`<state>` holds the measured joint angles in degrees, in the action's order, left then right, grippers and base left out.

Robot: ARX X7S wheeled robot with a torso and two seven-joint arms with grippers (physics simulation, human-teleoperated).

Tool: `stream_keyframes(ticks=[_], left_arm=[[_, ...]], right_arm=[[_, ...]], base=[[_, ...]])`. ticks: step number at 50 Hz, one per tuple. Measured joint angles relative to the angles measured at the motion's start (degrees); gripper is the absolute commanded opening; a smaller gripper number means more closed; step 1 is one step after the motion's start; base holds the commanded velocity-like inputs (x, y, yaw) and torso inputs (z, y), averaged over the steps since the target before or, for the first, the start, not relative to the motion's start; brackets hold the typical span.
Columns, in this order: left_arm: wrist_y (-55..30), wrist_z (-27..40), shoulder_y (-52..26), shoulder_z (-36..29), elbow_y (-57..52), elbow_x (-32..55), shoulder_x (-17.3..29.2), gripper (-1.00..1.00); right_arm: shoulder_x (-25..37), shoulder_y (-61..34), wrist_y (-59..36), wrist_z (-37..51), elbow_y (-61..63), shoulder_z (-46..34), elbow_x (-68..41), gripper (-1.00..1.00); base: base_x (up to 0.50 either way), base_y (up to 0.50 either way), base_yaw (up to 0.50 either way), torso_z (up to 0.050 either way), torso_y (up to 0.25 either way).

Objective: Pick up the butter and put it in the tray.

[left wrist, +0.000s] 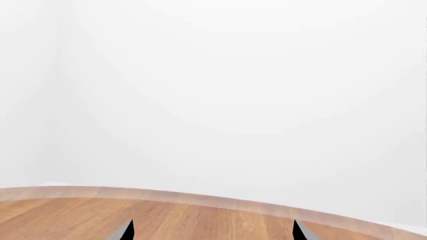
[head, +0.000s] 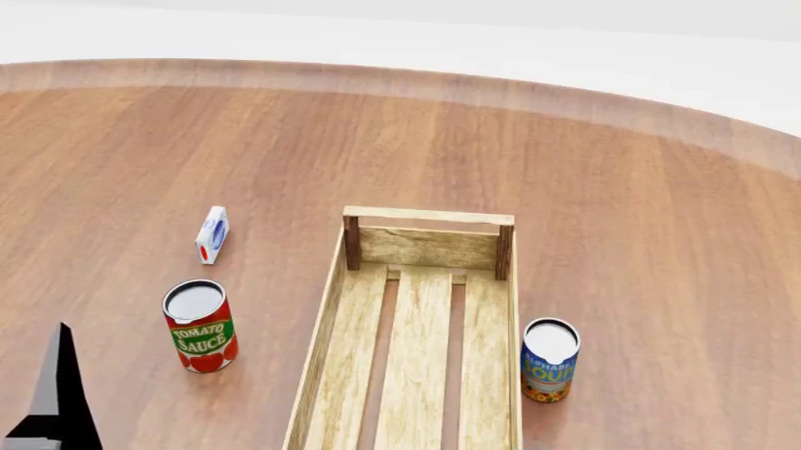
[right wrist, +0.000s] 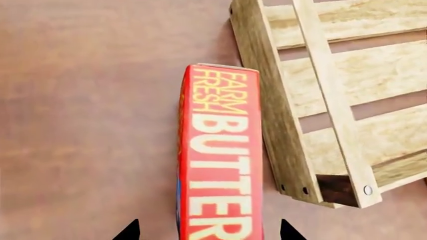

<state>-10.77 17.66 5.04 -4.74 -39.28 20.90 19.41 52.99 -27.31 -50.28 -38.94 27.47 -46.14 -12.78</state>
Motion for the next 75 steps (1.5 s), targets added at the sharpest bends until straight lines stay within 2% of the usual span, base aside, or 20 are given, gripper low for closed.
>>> stream_keyframes(ticks=[15, 37, 38, 54, 61, 69, 75], left_arm=[[0.04, 0.36, 0.14, -0.02, -0.47, 0.37, 0.37, 1.0], [0.01, 0.93, 0.3, 0.0, -1.04, 0.9, 0.89, 1.0], [0.01, 0.95, 0.28, 0.02, -1.04, 0.94, 0.92, 1.0], [0.14, 1.22, 0.11, -0.04, -0.98, 1.39, 1.14, 1.0], [0.28, 1.29, 0.09, -0.09, -0.8, 1.57, 1.19, 1.0], [0.33, 1.42, 0.03, -0.07, -0.73, 1.87, 1.32, 1.0], [0.24, 1.61, 0.05, 0.03, -0.98, 2.16, 1.48, 1.0]], right_arm=[[-0.14, 3.87, 4.02, 4.97, -4.19, 1.75, 0.71, 1.0], [-3.64, 5.04, 9.55, 7.2, -9.92, -0.43, 3.51, 1.0], [-3.79, 5.35, 10.02, 7.42, -10.4, -0.48, 3.55, -1.0], [-3.42, 7.72, 13.79, 11.91, -12.13, 0.73, 0.57, -1.0], [-3.24, 7.59, 13.72, 11.91, -11.16, -0.13, 2.67, -1.0], [-2.55, 8.0, 12.28, 11.28, -7.36, -1.86, 6.4, -1.0], [-1.28, 10.04, 10.25, 11.14, -1.55, -2.24, 5.28, -1.0]], base=[[0.0, 0.0, 0.0, 0.0, 0.0], [0.0, 0.0, 0.0, 0.0, 0.0], [0.0, 0.0, 0.0, 0.0, 0.0], [0.0, 0.0, 0.0, -0.001, 0.0], [0.0, 0.0, 0.0, -0.001, 0.0], [0.0, 0.0, 0.0, 0.0, 0.0], [0.0, 0.0, 0.0, 0.0, 0.0]])
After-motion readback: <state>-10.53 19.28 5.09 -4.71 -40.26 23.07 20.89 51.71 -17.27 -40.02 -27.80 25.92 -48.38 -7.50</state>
